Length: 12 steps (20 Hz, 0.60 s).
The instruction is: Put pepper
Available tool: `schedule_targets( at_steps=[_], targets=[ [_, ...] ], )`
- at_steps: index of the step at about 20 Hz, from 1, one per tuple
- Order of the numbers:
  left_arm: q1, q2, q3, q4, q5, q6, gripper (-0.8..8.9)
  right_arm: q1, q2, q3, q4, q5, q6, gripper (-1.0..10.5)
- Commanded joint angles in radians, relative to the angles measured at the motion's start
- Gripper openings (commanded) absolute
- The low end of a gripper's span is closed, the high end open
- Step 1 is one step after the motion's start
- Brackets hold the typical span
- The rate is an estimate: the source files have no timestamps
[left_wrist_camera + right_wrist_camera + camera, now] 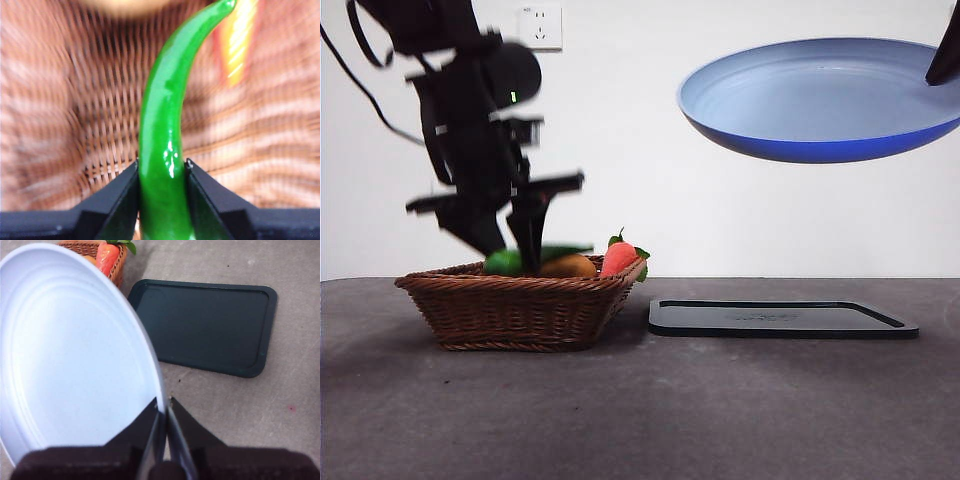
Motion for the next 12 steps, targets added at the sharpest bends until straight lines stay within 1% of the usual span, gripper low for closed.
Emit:
schedule_targets(
  at_steps=[1, 2, 4, 7, 8, 10, 12],
  targets=[
    [-0.009, -0.051, 0.020, 0.005, 0.006, -0.014, 1.10, 0.001, 0.018, 0.016, 0.012, -0.006, 0.008, 0.1],
    [-0.010, -0.079, 0.020, 0.004, 0.015, -0.014, 1.10, 0.001, 0.027, 0.016, 0.011, -0.006, 0.015, 0.1],
    [-0.022, -0.145, 0.020, 0.001, 0.073, -0.014, 1.10, 0.001, 0.056, 0.016, 0.011, -0.008, 0.035, 0.1],
    [-0.056, -0.229, 0.020, -0.003, 0.238, -0.019, 1.10, 0.007, 0.140, 0.016, 0.016, -0.013, 0.076, 0.1],
    [-0.074, -0.244, 0.020, -0.004, 0.264, -0.021, 1.10, 0.012, 0.171, 0.016, 0.019, -0.028, 0.093, 0.1],
    [-0.126, -0.254, 0.020, -0.007, 0.280, -0.020, 1.10, 0.022, 0.243, 0.016, 0.037, -0.080, 0.122, 0.1],
    [-0.185, -0.248, 0.019, -0.016, 0.287, -0.011, 1.10, 0.039, 0.304, 0.016, 0.056, -0.088, 0.150, 0.1]
  ],
)
